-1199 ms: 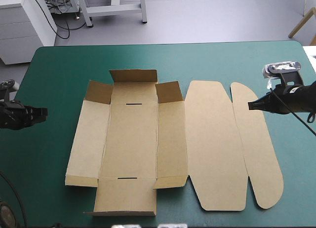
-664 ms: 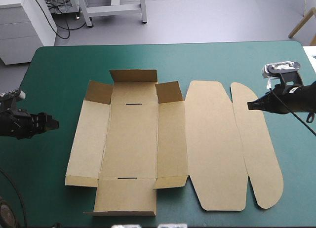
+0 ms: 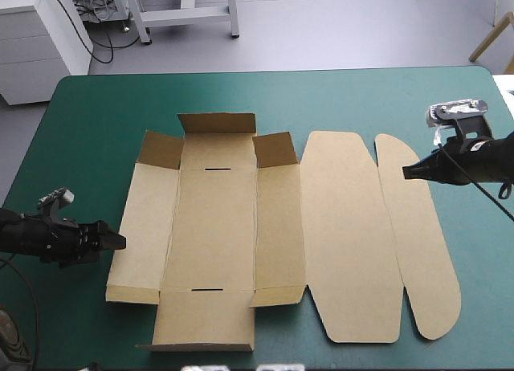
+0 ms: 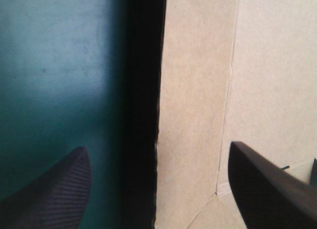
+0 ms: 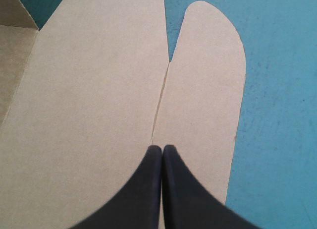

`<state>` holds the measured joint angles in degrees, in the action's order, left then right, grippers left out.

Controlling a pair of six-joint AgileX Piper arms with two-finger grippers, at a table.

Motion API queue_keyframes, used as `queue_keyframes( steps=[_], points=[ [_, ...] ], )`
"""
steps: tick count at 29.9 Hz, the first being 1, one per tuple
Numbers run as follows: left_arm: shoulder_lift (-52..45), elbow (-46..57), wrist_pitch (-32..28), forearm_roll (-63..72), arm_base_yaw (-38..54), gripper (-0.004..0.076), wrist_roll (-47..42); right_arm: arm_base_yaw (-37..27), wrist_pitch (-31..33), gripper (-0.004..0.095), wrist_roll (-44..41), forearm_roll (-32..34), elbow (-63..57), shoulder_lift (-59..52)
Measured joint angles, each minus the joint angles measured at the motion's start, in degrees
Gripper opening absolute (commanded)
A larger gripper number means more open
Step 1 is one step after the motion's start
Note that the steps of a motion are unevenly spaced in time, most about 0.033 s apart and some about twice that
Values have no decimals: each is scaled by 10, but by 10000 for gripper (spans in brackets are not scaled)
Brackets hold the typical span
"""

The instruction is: Fold the box

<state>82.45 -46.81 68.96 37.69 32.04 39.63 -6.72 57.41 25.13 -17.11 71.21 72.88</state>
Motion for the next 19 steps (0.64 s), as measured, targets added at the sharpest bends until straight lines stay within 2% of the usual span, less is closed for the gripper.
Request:
queue_keyframes(
  steps=[5, 10, 16, 18, 19],
  points=[
    [0, 27, -7, 2, -33, 547, 6, 0, 0, -19, 0, -1, 0, 0],
    [9, 41, -49, 7, -102, 547, 6, 0, 0, -19, 1, -1, -1, 0],
    [38, 35, -57, 41, -155, 545, 6, 0, 0, -19, 1, -1, -1, 0],
    [49, 32, -53, 50, -158, 526, 6, 0, 0, -19, 2, -1, -1, 0],
    [52, 31, -51, 53, -158, 487, 6, 0, 0, -19, 3, -1, -1, 0]
  ],
)
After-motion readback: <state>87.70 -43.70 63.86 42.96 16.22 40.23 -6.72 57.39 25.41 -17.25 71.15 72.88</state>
